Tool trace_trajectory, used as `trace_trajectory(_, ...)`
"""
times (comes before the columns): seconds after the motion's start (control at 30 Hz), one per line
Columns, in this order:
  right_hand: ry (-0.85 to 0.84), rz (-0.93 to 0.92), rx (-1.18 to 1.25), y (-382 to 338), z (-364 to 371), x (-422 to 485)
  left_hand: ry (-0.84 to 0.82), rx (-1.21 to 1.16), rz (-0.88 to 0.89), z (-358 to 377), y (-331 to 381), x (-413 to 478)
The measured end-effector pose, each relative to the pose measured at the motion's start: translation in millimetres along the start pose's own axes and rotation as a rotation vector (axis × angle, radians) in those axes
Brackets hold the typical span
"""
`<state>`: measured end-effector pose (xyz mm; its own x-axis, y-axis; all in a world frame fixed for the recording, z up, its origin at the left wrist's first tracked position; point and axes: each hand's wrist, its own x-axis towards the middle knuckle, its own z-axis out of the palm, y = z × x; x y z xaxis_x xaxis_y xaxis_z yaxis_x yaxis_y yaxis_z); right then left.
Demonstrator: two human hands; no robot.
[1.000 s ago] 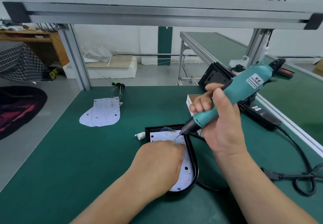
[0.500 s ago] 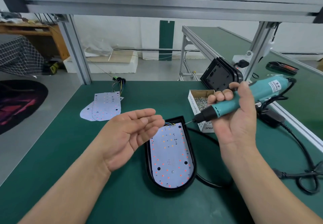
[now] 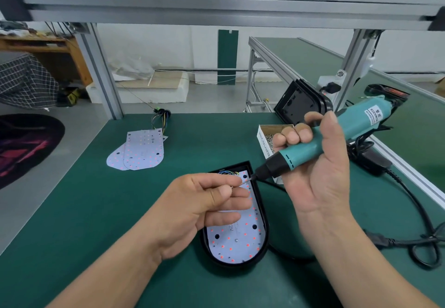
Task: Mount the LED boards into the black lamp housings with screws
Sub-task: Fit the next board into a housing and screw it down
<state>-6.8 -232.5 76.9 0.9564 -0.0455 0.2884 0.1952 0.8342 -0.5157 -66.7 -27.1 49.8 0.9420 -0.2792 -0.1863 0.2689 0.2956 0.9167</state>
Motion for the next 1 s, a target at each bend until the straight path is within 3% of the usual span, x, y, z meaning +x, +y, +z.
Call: trace_trajectory(1.0, -0.045, 0.079, -0.031, 6.8, -0.6, -1.8, -0.03, 0.271, 0.123, -4.2, -11.3, 2.2)
